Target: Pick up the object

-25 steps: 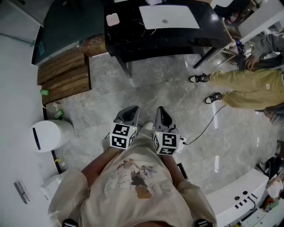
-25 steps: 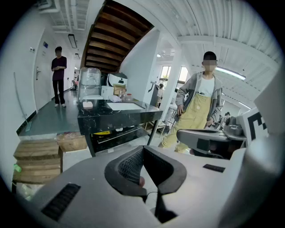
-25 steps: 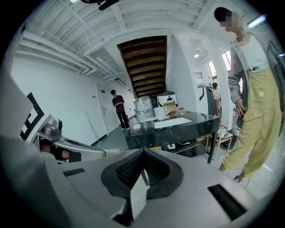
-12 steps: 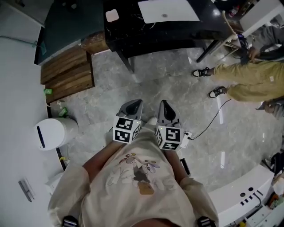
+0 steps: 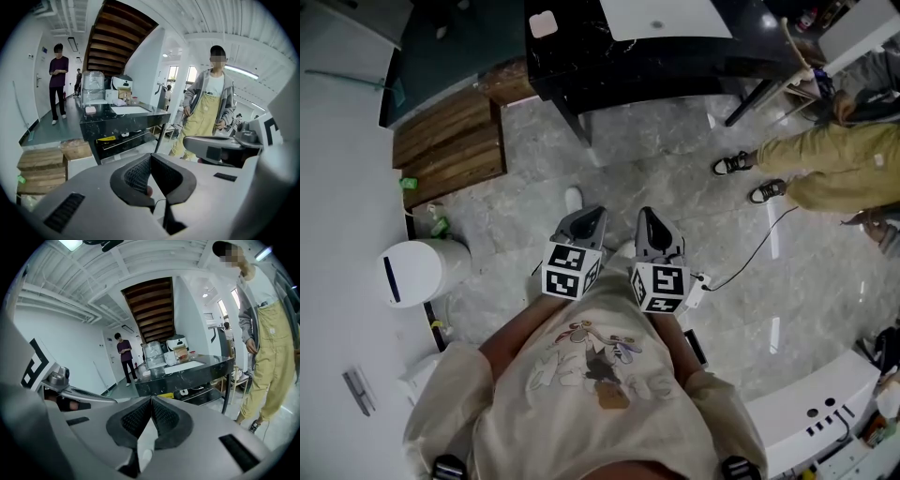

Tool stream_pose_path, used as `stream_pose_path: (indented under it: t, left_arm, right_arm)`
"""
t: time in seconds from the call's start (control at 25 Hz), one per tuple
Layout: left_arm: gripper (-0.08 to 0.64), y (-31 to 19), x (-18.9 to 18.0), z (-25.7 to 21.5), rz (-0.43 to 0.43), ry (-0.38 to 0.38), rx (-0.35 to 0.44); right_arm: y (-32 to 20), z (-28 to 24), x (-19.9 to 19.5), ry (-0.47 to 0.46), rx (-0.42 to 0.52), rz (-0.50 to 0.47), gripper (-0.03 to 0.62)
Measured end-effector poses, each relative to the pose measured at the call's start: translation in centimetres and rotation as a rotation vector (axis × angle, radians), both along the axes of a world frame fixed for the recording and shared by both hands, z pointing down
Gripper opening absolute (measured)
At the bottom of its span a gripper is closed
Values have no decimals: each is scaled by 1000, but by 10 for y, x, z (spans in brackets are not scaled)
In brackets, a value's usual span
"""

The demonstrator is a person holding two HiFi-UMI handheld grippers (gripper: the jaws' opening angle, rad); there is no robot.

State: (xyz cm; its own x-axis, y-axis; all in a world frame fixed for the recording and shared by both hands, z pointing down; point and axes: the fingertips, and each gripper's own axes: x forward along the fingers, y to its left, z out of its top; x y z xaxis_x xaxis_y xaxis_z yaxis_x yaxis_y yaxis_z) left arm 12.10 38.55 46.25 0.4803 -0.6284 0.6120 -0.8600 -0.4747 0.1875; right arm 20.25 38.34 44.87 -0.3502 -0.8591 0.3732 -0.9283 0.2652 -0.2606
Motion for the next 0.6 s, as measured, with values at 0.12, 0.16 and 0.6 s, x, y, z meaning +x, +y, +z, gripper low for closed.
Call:
stream_pose_path:
  t: [0.12, 0.16, 0.6]
  left_arm:
    - [14, -7, 0, 4, 9, 7, -10]
    - [14, -10, 1, 5, 18, 8, -13]
    - [14, -62, -9, 14, 38, 48, -51]
  right_arm:
    - [-3, 5, 0, 6, -19, 12, 17]
    - [-6, 5, 1, 9, -23, 18, 17]
    - [-53, 13, -10, 60, -48, 46, 17]
